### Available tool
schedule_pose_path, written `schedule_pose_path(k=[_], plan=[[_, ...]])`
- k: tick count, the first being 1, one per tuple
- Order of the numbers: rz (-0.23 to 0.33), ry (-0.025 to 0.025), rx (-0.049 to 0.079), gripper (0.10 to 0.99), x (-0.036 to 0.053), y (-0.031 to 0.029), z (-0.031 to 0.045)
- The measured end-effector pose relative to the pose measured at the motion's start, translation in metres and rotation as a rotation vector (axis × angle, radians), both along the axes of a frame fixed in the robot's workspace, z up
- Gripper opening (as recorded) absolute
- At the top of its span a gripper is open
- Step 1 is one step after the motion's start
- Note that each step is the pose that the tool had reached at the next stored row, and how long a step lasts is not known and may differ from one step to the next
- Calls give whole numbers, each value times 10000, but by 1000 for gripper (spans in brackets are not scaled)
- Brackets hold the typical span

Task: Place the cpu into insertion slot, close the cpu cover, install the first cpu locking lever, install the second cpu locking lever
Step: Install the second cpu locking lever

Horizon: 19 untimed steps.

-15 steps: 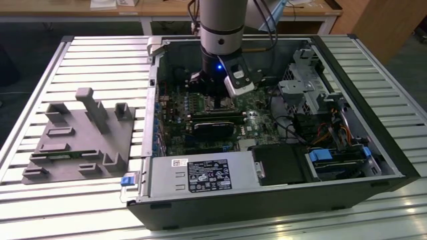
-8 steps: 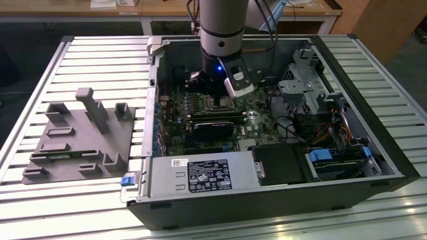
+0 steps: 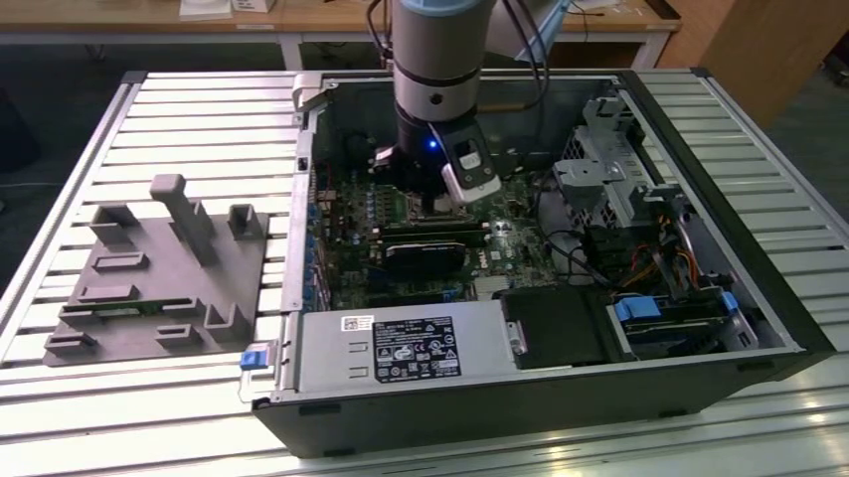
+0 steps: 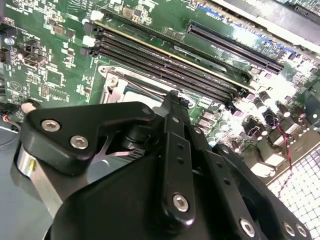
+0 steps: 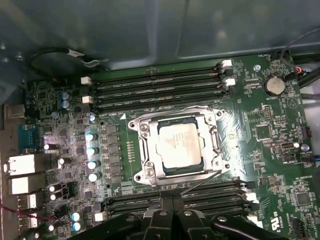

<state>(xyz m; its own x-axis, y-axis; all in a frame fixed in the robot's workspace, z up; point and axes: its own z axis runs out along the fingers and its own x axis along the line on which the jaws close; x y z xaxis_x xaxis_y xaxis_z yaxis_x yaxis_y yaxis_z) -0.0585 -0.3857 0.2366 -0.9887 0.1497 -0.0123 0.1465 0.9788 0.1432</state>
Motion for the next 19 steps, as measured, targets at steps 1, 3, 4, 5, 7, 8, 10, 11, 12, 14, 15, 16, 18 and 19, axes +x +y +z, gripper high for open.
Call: schedule_pose_path(k=[1,3,4,5,7,8,10,11,12,14,15,16,18,19], plan=[[3,0,36,106,-7,-10,-4],[14,0,114,106,-19,-31,-15],[20,0,150,106,-21,-41,-23],[25,1,177,106,-22,-52,-30],[35,3,235,106,-23,-74,-48],[40,3,276,106,-25,-82,-57],[53,6,355,106,-29,-95,-74],[57,8,389,106,-32,-98,-83],[63,8,424,106,-36,-101,-92],[84,9,503,106,-48,-104,-110],[97,8,550,106,-54,-105,-118],[108,9,600,106,-58,-107,-126],[123,10,702,106,-65,-112,-140],[129,12,744,106,-67,-115,-148]])
